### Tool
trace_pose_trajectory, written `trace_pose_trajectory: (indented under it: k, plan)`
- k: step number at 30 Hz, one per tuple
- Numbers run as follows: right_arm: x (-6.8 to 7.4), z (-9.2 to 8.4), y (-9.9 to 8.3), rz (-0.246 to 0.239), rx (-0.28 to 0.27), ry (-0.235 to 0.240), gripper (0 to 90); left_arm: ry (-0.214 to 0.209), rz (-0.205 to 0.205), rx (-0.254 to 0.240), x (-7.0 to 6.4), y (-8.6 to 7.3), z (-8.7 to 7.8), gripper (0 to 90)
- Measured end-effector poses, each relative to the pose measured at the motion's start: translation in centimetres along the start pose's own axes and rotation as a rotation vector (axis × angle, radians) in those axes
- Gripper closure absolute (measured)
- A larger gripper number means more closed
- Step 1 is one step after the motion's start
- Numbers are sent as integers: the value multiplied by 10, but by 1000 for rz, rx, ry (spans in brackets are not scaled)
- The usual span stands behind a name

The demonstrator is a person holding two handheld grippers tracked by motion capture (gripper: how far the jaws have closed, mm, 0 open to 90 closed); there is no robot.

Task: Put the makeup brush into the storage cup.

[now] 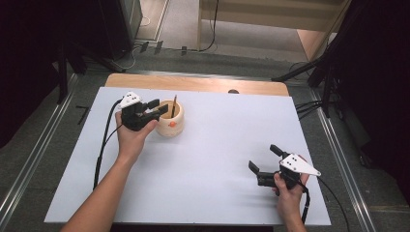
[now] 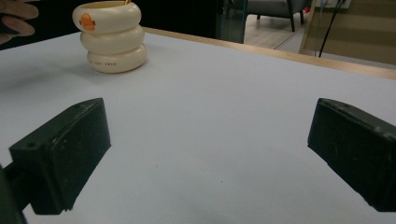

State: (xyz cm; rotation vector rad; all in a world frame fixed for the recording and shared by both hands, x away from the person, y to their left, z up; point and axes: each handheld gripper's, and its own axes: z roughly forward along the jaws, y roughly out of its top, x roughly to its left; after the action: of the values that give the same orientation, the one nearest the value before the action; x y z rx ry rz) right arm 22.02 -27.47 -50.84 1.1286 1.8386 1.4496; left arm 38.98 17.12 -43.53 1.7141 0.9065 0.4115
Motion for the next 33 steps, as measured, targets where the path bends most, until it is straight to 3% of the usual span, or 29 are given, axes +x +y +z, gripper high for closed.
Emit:
trace_pose_trajectory:
  k: [15, 21, 29, 31, 33]
  plan:
    - [0, 0, 0, -3, -7, 6, 0, 17, 30, -19, -3, -13, -23, 383]
    - [1, 0, 0, -5, -10, 8, 0, 11, 20, -42, -2, -17, -32, 311]
    - [1, 0, 1, -6, -9, 7, 0, 33, 22, -40, -5, -22, -43, 198]
    - [1, -1, 1, -4, -9, 8, 0, 8, 19, -44, -5, -24, -45, 170]
    - [1, -1, 1, -4, -10, 8, 0, 9, 27, -40, -7, -26, -47, 140]
